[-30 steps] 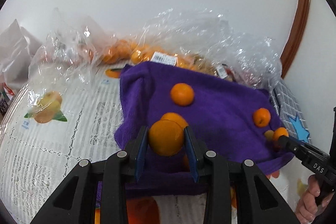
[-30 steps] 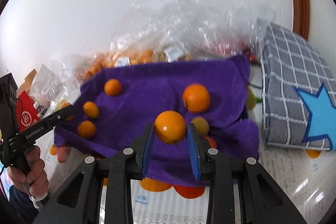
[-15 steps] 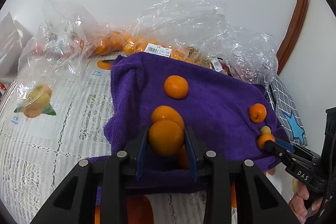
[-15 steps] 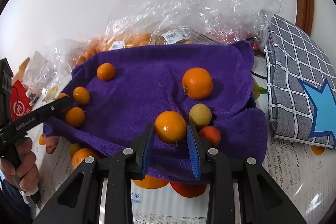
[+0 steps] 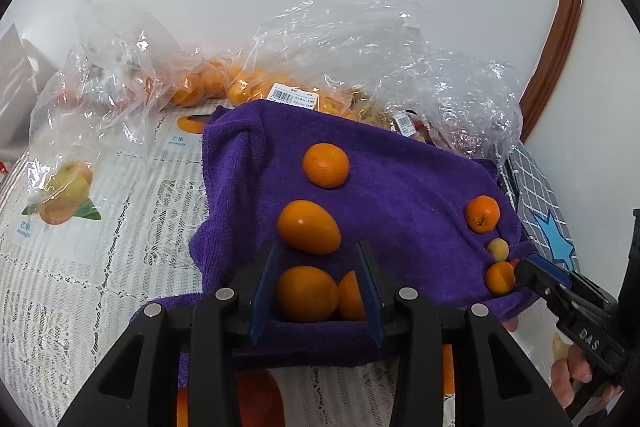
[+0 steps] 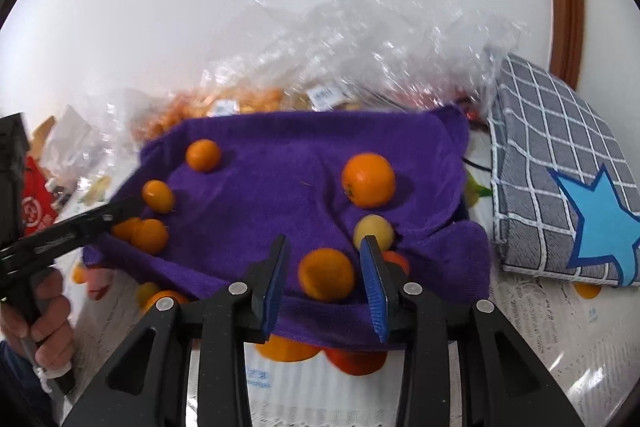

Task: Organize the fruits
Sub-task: 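Open both tools and grasp another large orange with the right tool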

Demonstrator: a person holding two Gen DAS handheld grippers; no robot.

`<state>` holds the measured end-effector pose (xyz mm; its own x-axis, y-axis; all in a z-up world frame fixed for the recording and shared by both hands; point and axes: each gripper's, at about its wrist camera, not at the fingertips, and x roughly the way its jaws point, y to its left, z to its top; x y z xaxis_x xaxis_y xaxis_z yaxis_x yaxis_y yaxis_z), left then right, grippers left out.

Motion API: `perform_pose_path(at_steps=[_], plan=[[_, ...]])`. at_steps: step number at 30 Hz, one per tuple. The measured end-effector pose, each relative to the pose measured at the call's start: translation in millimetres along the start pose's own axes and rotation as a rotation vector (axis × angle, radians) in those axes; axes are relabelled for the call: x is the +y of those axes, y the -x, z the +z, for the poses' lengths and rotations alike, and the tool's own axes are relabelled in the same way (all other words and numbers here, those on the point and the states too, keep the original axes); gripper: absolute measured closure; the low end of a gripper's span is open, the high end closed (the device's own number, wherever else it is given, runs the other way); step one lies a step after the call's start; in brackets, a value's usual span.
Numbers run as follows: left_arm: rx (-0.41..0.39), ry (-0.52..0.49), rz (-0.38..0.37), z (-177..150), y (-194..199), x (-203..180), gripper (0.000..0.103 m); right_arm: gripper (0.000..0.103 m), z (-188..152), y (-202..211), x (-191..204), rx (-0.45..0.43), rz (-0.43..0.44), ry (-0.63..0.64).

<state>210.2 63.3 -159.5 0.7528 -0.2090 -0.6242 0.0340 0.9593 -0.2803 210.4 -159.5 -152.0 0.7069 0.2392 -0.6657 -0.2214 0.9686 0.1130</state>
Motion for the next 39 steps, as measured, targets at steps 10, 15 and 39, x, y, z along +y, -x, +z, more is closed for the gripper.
perform_pose_path(at_steps=[10, 15, 39], plan=[[-0.056, 0.025, -0.016, -9, 28, 8, 0.066, 0.061, -14, 26, 41, 0.014, 0.098, 0.031], [-0.08, 0.023, -0.031, -16, 49, 14, 0.061, 0.047, -29, 26, 69, 0.067, 0.174, 0.079], [-0.058, 0.043, -0.02, -21, 59, 31, 0.061, 0.062, -43, 13, 63, 0.14, 0.078, 0.075]])
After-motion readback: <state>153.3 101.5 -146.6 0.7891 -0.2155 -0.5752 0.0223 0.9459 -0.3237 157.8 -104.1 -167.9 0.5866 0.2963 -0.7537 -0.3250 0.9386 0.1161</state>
